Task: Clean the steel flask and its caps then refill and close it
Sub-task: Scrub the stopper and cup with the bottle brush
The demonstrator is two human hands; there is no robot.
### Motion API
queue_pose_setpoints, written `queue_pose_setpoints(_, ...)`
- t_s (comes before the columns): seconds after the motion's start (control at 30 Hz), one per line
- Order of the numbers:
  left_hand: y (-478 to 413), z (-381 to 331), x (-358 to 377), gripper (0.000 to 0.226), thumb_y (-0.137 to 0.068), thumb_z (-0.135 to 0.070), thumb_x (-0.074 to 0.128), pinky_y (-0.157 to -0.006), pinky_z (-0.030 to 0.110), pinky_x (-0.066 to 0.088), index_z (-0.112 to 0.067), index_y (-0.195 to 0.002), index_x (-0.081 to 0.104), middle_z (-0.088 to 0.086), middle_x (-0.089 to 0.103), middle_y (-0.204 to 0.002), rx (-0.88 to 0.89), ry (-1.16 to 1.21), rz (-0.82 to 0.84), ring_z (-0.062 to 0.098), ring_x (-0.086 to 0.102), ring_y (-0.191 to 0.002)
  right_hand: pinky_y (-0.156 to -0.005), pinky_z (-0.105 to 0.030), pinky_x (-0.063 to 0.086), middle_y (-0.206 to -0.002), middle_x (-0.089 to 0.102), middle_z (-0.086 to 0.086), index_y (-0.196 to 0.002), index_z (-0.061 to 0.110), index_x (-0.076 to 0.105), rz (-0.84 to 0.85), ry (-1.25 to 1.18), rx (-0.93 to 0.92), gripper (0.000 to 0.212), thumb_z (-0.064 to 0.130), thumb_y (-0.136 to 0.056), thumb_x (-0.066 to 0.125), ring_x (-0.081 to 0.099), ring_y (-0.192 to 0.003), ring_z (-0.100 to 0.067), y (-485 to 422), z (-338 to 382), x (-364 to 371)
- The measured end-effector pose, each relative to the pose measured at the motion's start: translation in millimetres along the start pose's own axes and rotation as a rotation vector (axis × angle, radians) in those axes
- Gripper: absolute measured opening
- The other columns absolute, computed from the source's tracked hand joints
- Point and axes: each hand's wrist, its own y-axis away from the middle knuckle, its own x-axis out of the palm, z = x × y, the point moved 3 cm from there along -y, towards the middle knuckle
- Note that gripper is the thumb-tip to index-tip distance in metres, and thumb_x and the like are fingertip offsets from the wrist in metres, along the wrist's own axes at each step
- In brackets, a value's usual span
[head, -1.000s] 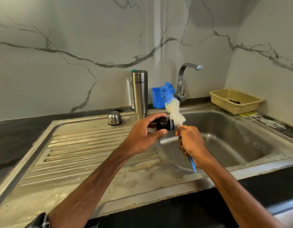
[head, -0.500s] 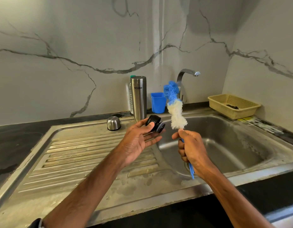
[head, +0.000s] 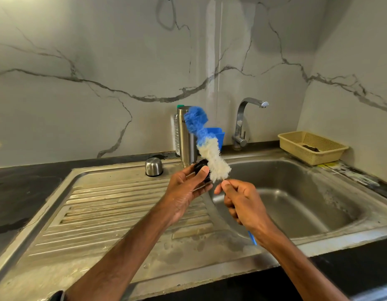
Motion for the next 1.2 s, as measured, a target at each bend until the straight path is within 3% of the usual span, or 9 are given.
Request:
queue_pose_setpoints(0.17, 1.2, -5.6, 2.5, 0.038, -0.094, -0.017, 0.067, -0.099, 0.041, 0.057, -0.005, -0.130, 0.063, 0.015, 0.073, -0.120, 0.034, -0.047, 0.043, 0.029, 0.070, -0.114, -0.042, -0.018, 0.029, -0.046, 0.045, 0.011, -0.081, 0.013, 0.067, -0.141, 0.102, -0.040, 0.035, 0.020, -0.106, 0.044, 0.036, -0.042, -0.003, -18.4, -4.5, -5.7)
queue_pose_setpoints(0.27, -5.3, -8.0, -6.0, 0.037, -0.093, -0.013, 0.068, -0.095, 0.038, 0.059, -0.005, -0.129, 0.063, 0.012, 0.075, -0.116, 0.091, -0.049, -0.036, 0.025, 0.072, -0.110, -0.046, -0.023, 0.031, -0.046, 0.046, 0.013, -0.076, 0.017, 0.066, -0.071, 0.198, -0.094, 0.035, 0.023, -0.105, 0.046, 0.036, -0.044, -0.002, -7.8, -9.4, -4.1)
queue_pose_setpoints(0.37, -9.0, -7.8, -15.2, 0.038, -0.093, -0.010, 0.069, -0.094, 0.037, 0.059, -0.005, -0.130, 0.063, 0.012, 0.076, -0.113, 0.108, -0.060, -0.102, 0.025, 0.073, -0.108, -0.047, -0.018, 0.032, -0.048, 0.049, 0.018, -0.077, 0.019, 0.068, -0.030, 0.322, -0.153, 0.034, 0.024, -0.104, 0.048, 0.039, -0.045, -0.002, 0.1, -5.4, -0.3)
queue_pose_setpoints(0.5, -9.0, -9.0, -19.9, 0.043, -0.088, -0.014, 0.075, -0.091, 0.035, 0.060, -0.008, -0.128, 0.063, 0.011, 0.076, -0.114, 0.147, -0.112, -0.143, 0.022, 0.073, -0.106, -0.042, -0.018, 0.026, -0.053, 0.044, 0.011, -0.083, 0.014, 0.070, -0.047, 0.108, 0.003, 0.036, 0.025, -0.106, 0.044, 0.032, -0.045, -0.003, -12.2, -5.3, -8.2)
queue_pose_setpoints(0.7, -15.3, -10.4, -31.2, 0.053, -0.085, -0.019, 0.081, -0.093, 0.041, 0.060, -0.016, -0.133, 0.057, 0.002, 0.073, -0.120, 0.184, -0.252, -0.265, 0.016, 0.072, -0.108, -0.038, -0.016, 0.013, -0.055, 0.030, 0.006, -0.085, 0.010, 0.061, 0.134, -0.096, 0.324, 0.032, 0.023, -0.106, 0.041, 0.019, -0.045, -0.007, -0.2, -10.7, -8.5)
queue_pose_setpoints(0.83, -15.4, -10.5, -35.2, 0.056, -0.086, -0.022, 0.080, -0.097, 0.037, 0.058, -0.016, -0.135, 0.054, 0.000, 0.069, -0.125, 0.259, -0.410, -0.274, 0.012, 0.068, -0.113, -0.039, -0.016, 0.012, -0.055, 0.027, 0.005, -0.079, 0.013, 0.055, 0.162, -0.047, 0.349, 0.031, 0.021, -0.105, 0.040, 0.017, -0.042, -0.008, 12.8, -6.2, -6.2)
queue_pose_setpoints(0.97, -13.5, -6.6, -23.6, 0.049, -0.084, -0.013, 0.082, -0.096, 0.025, 0.056, -0.033, -0.118, 0.052, -0.002, 0.066, -0.125, 0.348, -0.494, -0.188, 0.008, 0.066, -0.114, -0.037, -0.014, 0.012, -0.054, 0.026, 0.007, -0.076, 0.016, 0.051, 0.120, -0.086, 0.362, 0.030, 0.017, -0.103, 0.037, 0.017, -0.041, -0.006, 4.6, 2.0, -2.6)
queue_pose_setpoints(1.13, -15.4, -17.1, -37.5, 0.054, -0.083, -0.012, 0.082, -0.098, 0.025, 0.055, -0.016, -0.128, 0.053, 0.002, 0.065, -0.125, 0.388, -0.521, -0.276, 0.011, 0.065, -0.116, -0.037, -0.016, 0.014, -0.053, 0.030, 0.006, -0.074, 0.017, 0.051, 0.179, -0.036, 0.363, 0.032, 0.019, -0.103, 0.038, 0.019, -0.042, -0.007, 22.4, 7.0, 7.6)
queue_pose_setpoints(1.2, -12.7, -18.1, -35.8, 0.053, -0.082, -0.012, 0.083, -0.095, 0.020, 0.054, -0.018, -0.125, 0.053, 0.000, 0.066, -0.123, 0.402, -0.558, -0.265, 0.009, 0.065, -0.114, -0.038, -0.017, 0.014, -0.052, 0.030, 0.006, -0.074, 0.017, 0.052, 0.150, -0.005, 0.353, 0.031, 0.018, -0.102, 0.038, 0.020, -0.042, -0.008, 22.9, 6.9, 10.2)
